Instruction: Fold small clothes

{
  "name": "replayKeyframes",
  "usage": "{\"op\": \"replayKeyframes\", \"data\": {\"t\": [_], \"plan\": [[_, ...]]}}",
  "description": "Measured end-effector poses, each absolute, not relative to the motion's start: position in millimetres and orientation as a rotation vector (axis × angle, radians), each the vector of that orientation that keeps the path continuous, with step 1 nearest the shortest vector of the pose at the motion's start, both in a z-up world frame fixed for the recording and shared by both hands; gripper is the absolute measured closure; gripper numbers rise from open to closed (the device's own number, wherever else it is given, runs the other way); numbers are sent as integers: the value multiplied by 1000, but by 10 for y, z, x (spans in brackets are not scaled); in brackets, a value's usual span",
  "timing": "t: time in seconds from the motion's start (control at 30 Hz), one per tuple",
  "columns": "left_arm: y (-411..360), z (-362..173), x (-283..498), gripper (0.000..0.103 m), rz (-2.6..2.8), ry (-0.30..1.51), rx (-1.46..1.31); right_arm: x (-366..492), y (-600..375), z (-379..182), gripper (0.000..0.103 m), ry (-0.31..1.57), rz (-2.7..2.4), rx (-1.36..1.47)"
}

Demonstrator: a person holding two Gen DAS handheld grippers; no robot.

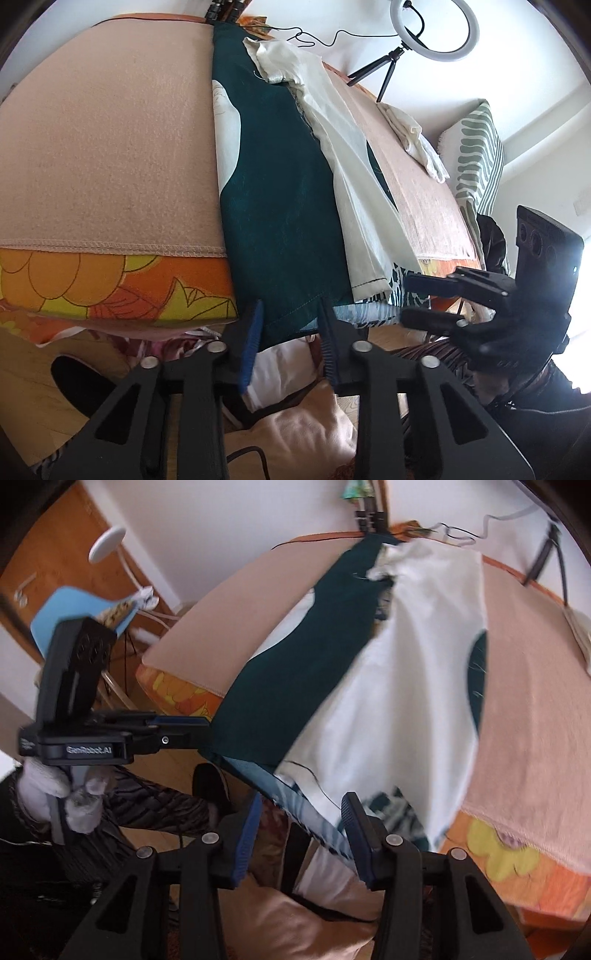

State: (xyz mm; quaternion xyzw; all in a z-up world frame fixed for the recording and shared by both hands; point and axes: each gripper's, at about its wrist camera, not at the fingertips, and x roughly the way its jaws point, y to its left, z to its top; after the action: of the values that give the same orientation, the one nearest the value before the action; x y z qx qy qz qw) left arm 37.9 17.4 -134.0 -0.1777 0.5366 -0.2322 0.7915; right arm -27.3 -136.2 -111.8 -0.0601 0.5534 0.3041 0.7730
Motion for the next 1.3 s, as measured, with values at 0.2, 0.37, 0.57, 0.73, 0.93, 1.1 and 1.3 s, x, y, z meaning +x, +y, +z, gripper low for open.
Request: {"op": "replayKeyframes", "data": {"t": [0.2,0.37,0.57,0.73,0.93,1.1,1.3], "plan": [[145,-1336,413,100,-508,1128,-409,-235,-935,-1251,95,1173,624,-318],[231,-1259,366,101,-494,1097,-375,-240,-849,-1227,100,1172,688,-348],[326,-1296,348,91,-502,1147,-431,-385,-1290,-970,40,1168,690,-195],[259,-1376,339,68,-554,1218,-442,-348,-2038,-1116,41,1311,568,36],[223,-1500,425,68,-569,1283,-526,-214,-2368,-1364,45,1404,588,236],[285,-1521,436,68,-583,1298,-595,-93,-2353,-1536,61,1446,661,353],[436,-1520,478,68,-568,1289,-673,-36,-2341,-1638,67,1459,714,450]]}}
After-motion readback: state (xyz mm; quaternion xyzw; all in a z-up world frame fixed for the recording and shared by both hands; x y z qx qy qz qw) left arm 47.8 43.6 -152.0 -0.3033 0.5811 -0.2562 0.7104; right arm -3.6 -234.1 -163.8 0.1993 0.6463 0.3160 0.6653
